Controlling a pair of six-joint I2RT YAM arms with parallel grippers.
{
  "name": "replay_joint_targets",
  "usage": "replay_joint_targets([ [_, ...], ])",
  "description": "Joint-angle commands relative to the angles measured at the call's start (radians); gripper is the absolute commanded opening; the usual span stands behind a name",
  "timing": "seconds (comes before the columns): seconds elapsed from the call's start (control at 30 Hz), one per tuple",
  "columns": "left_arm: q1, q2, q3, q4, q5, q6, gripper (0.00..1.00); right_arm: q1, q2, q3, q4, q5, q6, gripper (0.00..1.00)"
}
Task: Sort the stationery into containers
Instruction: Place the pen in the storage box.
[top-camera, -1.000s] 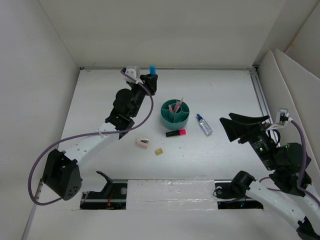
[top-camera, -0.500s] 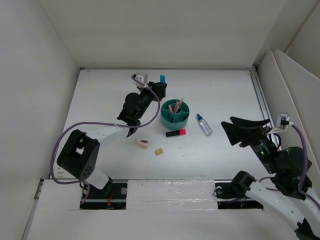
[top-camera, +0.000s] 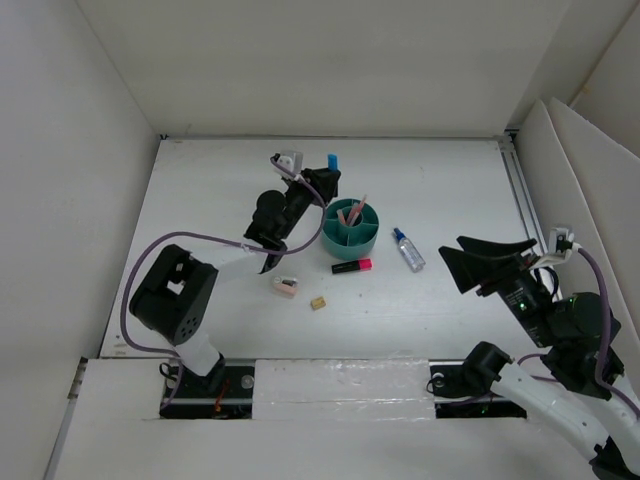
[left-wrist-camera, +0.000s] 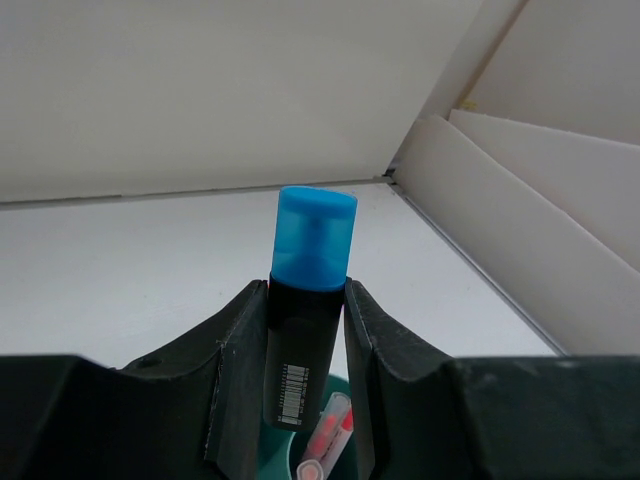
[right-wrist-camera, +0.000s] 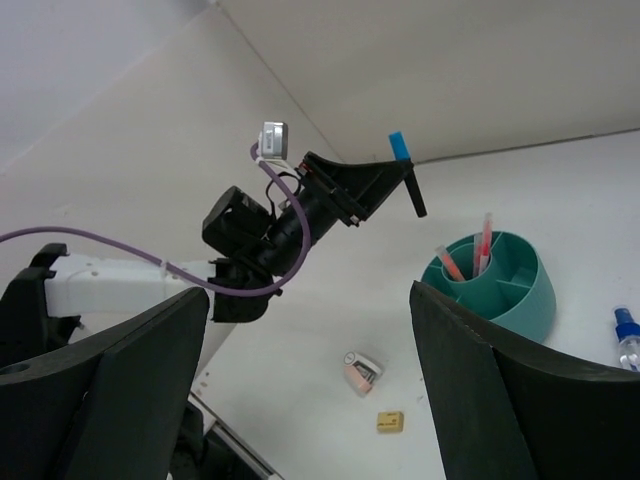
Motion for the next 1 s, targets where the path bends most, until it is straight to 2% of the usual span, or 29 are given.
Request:
replay_joint_targets([
  [0.0,0.004,0.03,-0.027,0.109,0.022,-0.003,0.0,0.008,0.01,0.018,-0.002,-0.022,0.008,0.87],
  [0.97,0.022,0.186,-0.047,0.195,0.122,-0.08,0.0,0.008,0.0,0.036,-0.029,-0.04,-0.029,0.86],
])
